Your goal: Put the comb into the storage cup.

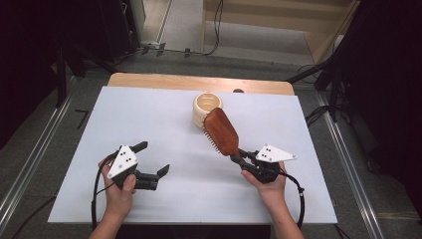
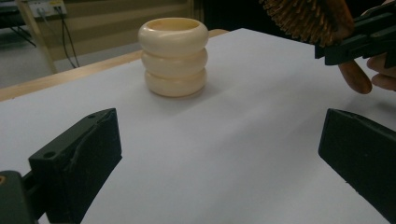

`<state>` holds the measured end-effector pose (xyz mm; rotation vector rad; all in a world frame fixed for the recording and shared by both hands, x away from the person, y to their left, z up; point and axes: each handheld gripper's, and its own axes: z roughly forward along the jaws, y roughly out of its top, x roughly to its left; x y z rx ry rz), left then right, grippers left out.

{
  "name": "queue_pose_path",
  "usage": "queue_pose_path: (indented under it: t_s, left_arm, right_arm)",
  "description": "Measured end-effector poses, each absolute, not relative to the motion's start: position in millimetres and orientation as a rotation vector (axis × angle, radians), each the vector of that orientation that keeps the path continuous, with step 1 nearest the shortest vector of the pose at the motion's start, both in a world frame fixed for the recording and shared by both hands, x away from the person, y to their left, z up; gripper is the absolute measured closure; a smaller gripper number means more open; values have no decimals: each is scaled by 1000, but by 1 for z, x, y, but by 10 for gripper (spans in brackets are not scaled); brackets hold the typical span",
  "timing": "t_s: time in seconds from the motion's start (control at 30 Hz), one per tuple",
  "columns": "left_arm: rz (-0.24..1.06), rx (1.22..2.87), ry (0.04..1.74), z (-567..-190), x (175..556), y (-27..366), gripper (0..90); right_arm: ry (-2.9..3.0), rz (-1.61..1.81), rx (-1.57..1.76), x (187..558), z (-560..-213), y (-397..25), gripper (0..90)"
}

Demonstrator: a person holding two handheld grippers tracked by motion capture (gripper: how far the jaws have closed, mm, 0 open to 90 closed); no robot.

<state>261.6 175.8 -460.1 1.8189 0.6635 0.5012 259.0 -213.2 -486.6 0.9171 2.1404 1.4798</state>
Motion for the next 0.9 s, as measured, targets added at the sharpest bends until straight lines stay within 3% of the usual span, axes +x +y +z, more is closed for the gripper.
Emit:
queue_pose_path:
  t_s: [0.9]
  left_arm:
    - [368,1751,586,-439,277,112,0]
  right_arm:
    - [2097,1500,889,254,-489,-198,699]
